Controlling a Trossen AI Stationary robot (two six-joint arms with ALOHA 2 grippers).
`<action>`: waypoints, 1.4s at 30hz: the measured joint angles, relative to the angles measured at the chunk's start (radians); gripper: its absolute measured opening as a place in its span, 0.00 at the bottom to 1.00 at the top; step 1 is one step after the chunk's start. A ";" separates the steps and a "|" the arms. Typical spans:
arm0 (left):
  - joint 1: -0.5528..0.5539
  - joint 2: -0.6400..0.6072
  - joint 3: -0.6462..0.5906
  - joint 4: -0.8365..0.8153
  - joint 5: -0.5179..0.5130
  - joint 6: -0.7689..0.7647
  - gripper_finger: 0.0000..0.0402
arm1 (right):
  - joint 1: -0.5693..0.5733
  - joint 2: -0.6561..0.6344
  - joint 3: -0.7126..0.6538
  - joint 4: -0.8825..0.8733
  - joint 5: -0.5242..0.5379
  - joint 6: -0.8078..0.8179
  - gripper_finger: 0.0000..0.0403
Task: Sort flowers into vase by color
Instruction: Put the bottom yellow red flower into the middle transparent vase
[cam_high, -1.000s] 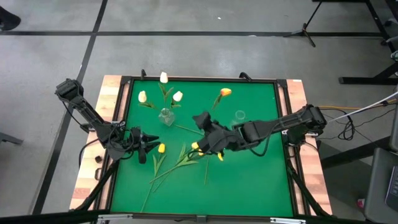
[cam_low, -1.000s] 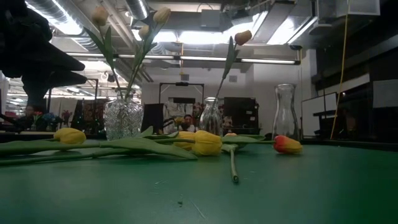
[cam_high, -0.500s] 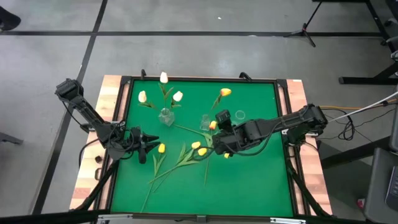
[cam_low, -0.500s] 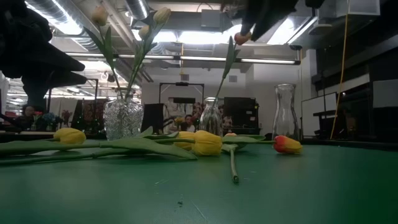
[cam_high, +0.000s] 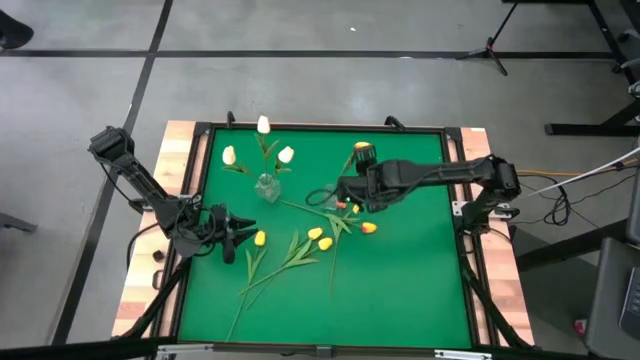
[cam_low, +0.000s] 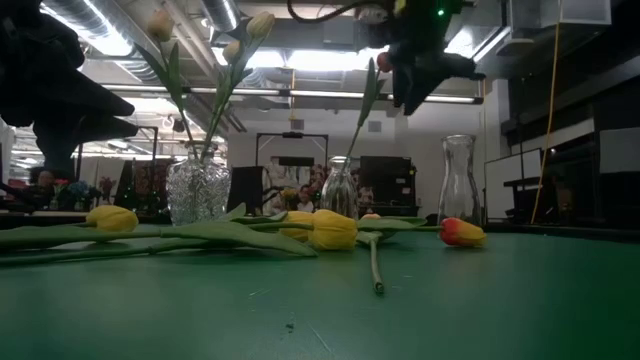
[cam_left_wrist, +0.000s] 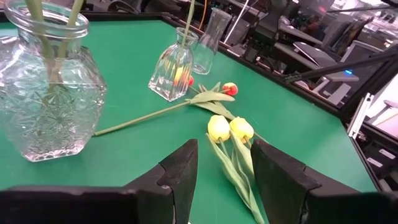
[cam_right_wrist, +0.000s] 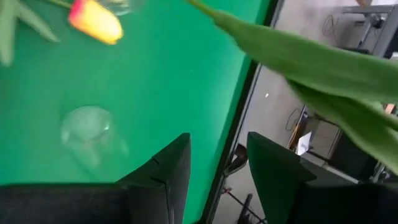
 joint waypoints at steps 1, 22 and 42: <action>0.000 0.000 0.000 0.000 0.001 0.000 0.37 | -0.009 0.000 0.000 0.020 0.001 -0.010 0.39; 0.000 0.000 0.000 -0.001 -0.018 -0.023 0.37 | -0.006 0.000 -0.001 0.416 0.072 -0.351 0.39; 0.000 0.000 0.000 -0.009 -0.019 -0.023 0.37 | 0.070 0.001 0.207 -0.059 0.242 0.007 0.39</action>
